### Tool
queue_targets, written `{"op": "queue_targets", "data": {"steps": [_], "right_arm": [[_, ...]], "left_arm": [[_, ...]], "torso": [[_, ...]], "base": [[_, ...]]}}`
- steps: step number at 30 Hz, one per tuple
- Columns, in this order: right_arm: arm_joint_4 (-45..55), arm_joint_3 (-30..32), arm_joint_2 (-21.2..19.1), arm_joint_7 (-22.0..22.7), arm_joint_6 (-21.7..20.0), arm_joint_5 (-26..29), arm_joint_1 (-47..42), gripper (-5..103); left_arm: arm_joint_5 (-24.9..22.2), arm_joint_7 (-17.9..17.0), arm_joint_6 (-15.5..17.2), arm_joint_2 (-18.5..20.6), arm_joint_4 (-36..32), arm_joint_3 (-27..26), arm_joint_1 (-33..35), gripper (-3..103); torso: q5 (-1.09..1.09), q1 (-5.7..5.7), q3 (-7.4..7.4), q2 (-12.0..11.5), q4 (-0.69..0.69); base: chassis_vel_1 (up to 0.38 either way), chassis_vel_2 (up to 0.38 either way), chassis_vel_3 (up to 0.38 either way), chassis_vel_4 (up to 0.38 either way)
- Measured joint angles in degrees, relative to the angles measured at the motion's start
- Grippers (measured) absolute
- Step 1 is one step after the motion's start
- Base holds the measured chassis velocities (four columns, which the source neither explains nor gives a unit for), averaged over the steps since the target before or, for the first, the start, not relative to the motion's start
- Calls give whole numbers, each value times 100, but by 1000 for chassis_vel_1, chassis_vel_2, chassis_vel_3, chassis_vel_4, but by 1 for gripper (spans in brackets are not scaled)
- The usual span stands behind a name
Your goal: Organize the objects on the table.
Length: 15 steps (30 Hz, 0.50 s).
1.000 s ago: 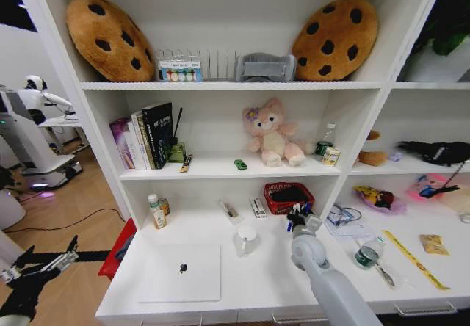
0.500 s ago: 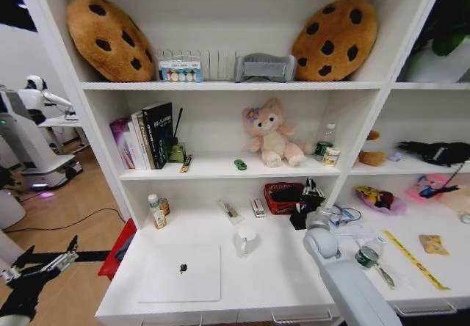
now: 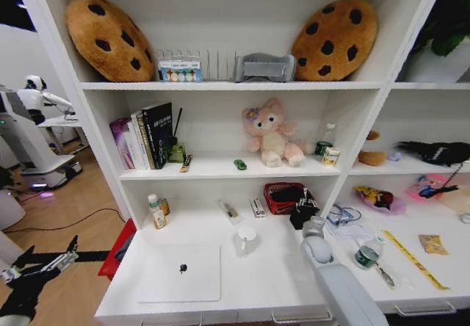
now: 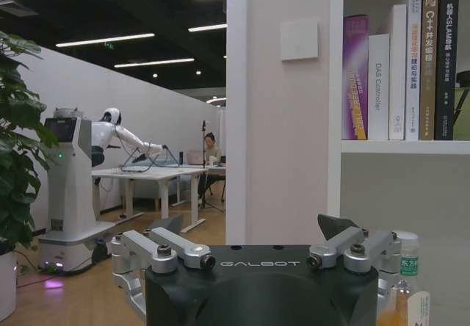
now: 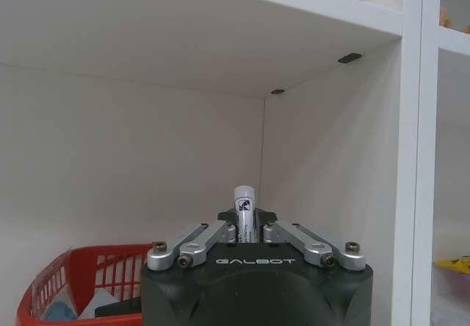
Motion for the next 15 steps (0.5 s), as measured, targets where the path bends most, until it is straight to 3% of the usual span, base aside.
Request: {"op": "queue_targets", "data": {"steps": [2,11,15], "right_arm": [[0,-2,0,0,0,8,0,9],[348,62,-102,108,-47,231,-204,46],[915,125,-242,147,-187,415,-518,56]], "left_arm": [[0,0,0,0,0,0,0,100],[0,0,0,0,0,0,0,100],[0,0,0,0,0,0,0,100]], "torso": [[0,0,0,0,0],[0,0,0,0,0],[0,0,0,0,0]], "base": [[0,0,0,0],[0,0,0,0],[0,0,0,0]]}}
